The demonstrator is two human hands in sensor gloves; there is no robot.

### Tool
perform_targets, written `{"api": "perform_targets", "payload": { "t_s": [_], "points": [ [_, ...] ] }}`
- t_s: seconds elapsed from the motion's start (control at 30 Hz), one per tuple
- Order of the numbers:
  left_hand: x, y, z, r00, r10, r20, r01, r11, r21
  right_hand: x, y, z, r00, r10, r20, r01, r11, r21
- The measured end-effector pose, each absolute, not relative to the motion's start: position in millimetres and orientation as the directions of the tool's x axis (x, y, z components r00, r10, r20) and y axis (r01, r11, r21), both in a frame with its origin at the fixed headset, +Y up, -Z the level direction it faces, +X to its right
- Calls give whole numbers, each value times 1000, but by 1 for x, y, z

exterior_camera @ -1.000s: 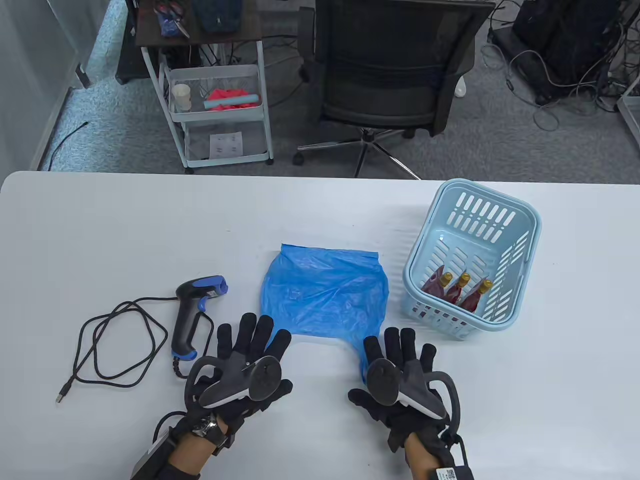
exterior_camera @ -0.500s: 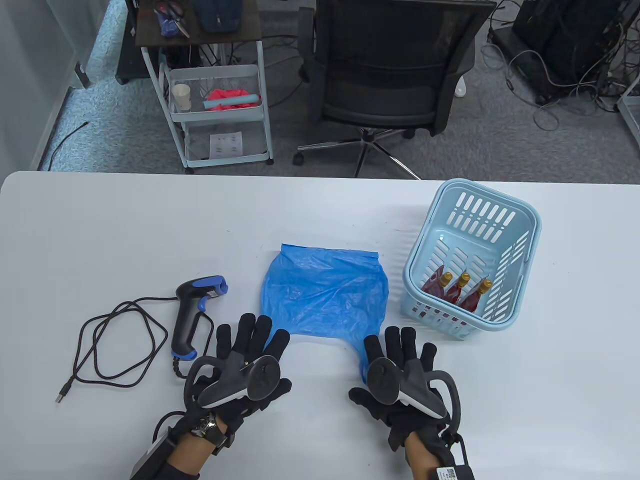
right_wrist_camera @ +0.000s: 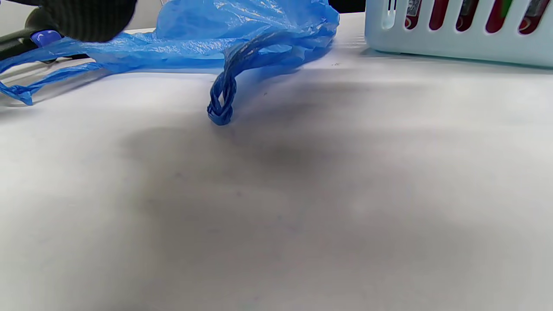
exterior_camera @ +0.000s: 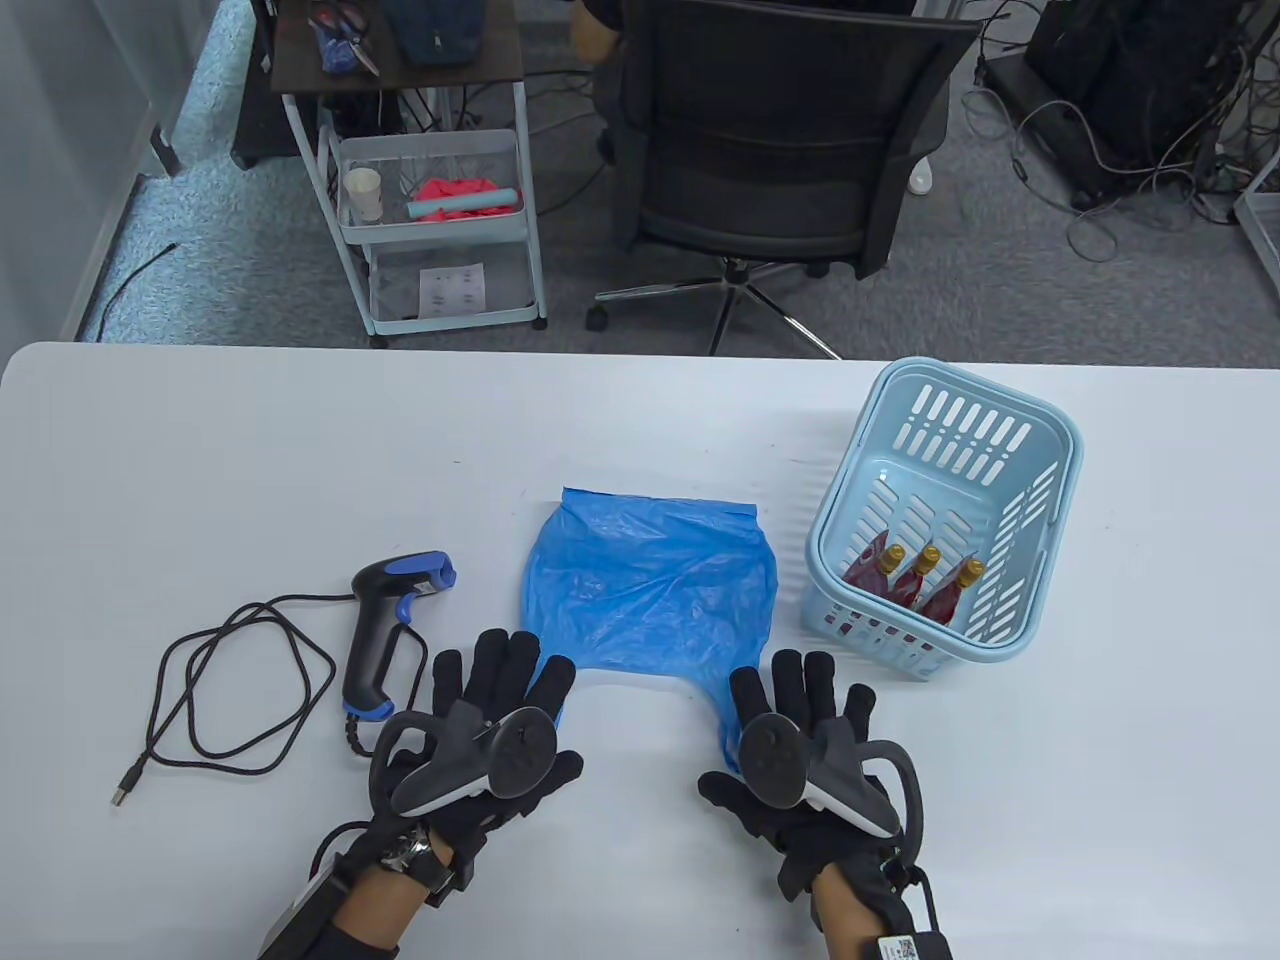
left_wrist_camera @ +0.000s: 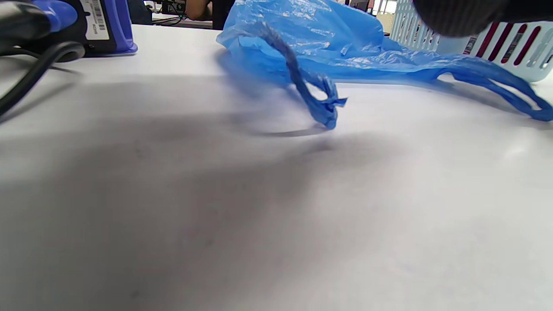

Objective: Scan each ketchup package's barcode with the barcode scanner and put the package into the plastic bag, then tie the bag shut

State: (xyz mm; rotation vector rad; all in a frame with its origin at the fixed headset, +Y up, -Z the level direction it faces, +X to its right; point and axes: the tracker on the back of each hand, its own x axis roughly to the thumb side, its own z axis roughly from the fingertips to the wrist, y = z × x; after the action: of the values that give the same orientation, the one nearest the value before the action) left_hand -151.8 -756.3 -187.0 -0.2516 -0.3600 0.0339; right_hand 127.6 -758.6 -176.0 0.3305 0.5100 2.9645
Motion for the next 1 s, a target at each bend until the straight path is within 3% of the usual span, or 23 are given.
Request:
{"api": "perform_targets", "payload": {
  "t_s": [0.5,1.0],
  "points": [
    [-123,-726,-195,928,48,368,38,975,-221,132,-755,-176,-962,206,181,-137,-932,335],
    [-79,-691,-241,931,36,362,44,977,-210,135,-753,-177,-956,235,175,-173,-934,311]
  ]
}}
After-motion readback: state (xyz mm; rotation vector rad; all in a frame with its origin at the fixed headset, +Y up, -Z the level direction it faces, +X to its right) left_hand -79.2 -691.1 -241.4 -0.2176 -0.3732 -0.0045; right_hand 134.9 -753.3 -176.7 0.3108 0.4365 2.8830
